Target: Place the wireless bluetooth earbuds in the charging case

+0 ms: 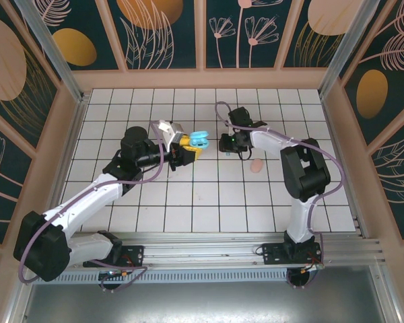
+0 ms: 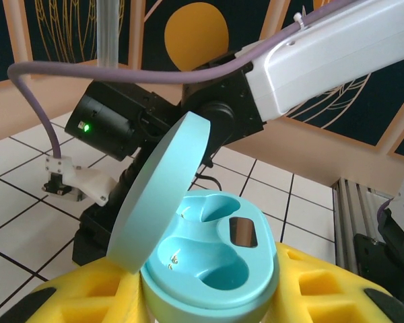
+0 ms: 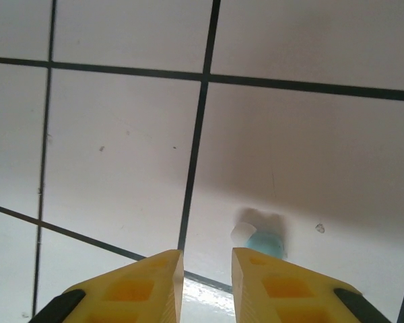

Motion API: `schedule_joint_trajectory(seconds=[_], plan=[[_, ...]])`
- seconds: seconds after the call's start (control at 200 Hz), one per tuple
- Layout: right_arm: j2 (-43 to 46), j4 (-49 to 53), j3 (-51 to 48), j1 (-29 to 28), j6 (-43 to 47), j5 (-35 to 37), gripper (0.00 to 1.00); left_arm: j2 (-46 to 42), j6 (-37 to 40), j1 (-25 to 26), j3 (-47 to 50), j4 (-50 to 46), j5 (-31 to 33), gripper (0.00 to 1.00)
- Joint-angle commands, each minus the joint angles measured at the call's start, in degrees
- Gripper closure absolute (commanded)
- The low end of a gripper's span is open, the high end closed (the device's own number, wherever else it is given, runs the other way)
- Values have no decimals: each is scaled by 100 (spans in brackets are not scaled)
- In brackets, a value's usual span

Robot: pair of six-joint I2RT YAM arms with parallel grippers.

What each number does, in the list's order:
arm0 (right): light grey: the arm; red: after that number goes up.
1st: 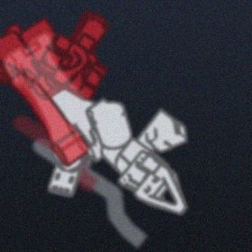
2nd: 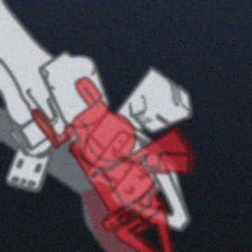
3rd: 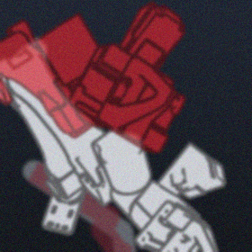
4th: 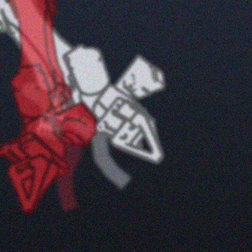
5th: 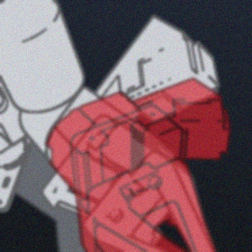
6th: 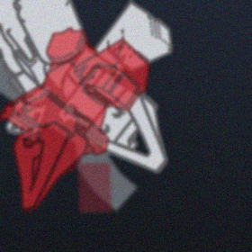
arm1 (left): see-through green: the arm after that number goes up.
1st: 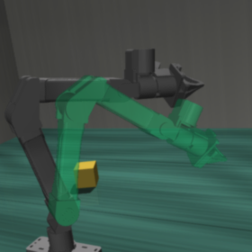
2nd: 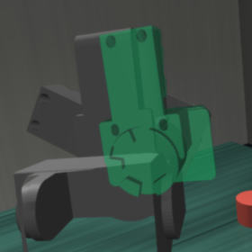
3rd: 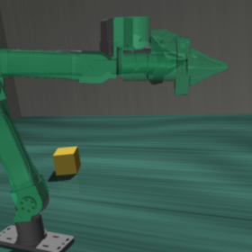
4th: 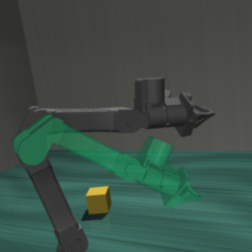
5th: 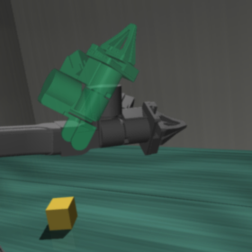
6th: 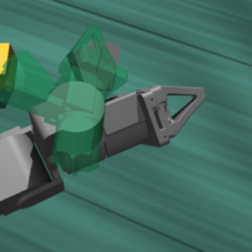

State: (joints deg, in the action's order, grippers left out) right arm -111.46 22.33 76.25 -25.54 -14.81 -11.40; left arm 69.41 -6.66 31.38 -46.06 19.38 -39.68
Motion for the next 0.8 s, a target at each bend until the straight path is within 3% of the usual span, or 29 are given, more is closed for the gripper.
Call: schedule_joint_trajectory(seconds=[0.0,0.59,0.796], plan=[[-266,202,181,7,228,251,74,-94,23,-36,21,32,48,100],[-657,526,367,-44,737,512,73,-156,20,-38,23,-13,136,100],[-612,626,350,-209,999,257,79,-152,-9,-35,6,14,145,99]])
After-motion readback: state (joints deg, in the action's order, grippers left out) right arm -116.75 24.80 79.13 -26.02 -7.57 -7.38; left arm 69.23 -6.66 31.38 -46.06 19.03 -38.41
